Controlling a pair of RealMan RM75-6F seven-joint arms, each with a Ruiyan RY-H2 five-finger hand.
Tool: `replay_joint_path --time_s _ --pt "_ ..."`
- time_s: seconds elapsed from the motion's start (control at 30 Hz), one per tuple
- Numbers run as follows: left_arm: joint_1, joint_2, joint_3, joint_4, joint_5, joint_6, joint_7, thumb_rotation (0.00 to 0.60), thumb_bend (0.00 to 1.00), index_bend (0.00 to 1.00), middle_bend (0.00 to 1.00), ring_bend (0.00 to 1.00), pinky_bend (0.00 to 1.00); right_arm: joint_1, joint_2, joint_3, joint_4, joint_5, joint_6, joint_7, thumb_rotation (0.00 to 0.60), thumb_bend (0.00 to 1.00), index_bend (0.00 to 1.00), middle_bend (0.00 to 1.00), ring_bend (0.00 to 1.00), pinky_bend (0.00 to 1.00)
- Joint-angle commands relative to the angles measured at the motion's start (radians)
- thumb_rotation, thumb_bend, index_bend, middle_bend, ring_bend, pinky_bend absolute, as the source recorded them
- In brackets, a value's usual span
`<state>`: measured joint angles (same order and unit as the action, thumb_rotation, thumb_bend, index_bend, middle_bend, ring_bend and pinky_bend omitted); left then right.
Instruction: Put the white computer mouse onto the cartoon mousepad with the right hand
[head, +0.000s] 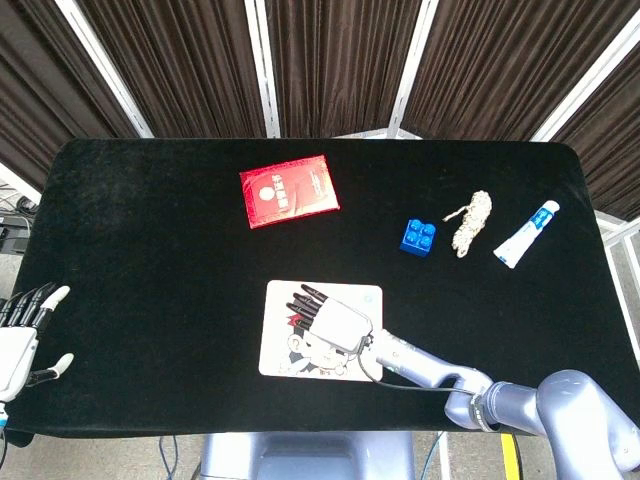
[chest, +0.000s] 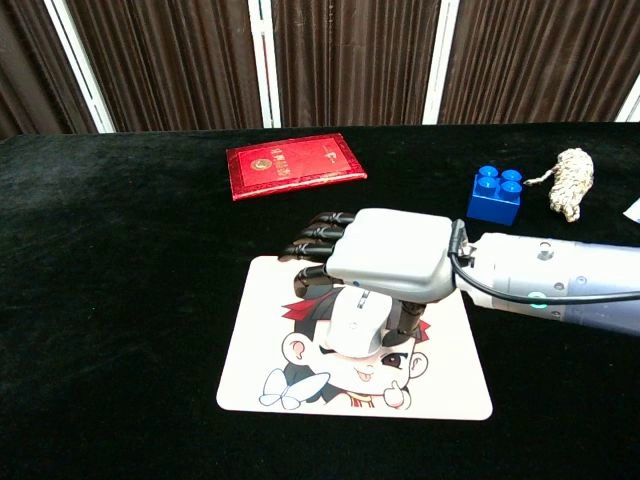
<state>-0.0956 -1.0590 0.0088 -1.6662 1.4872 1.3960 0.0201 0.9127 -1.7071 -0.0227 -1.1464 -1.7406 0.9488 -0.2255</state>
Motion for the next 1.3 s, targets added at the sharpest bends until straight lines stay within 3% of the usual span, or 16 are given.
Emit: replay_joint_path --time_s 0.03,0.47,0.77,1.03,1.3 --pt "0.0 0.0 0.0 0.0 0.0 0.0 0.0 0.6 0.27 0.08 0.0 0.0 0.0 -0.009 0.017 0.007 -0.022 0.01 0.005 -0.037 0.6 0.0 0.19 0.0 0.0 0.0" --pt "0.0 -0.001 0.0 -0.001 -0.002 0.001 0.002 0.6 0.27 0.08 0.0 0.0 0.0 -0.099 0.136 0.047 -0.125 0.089 0.096 -0.165 0.6 0.0 0.16 0.0 0.0 0.0" --pt "0.002 -0.002 -0.001 -0.003 -0.002 0.005 0.009 0.6 0.27 0.08 0.0 0.0 0.0 -0.285 0.273 0.097 -0.247 0.329 0.206 -0.184 0.6 0.0 0.15 0.0 0.0 0.0" --pt "0.003 -0.005 -0.002 -0.005 -0.004 0.01 0.016 0.6 0.27 0.08 0.0 0.0 0.0 -0.427 0.408 0.143 -0.467 0.618 0.237 -0.171 0.6 0.0 0.05 0.0 0.0 0.0" --pt "0.006 -0.011 -0.005 -0.005 -0.007 0.016 0.022 0.6 0.27 0.08 0.0 0.0 0.0 -0.543 0.472 0.136 -0.526 0.645 0.347 -0.08 0.6 0.0 0.05 0.0 0.0 0.0"
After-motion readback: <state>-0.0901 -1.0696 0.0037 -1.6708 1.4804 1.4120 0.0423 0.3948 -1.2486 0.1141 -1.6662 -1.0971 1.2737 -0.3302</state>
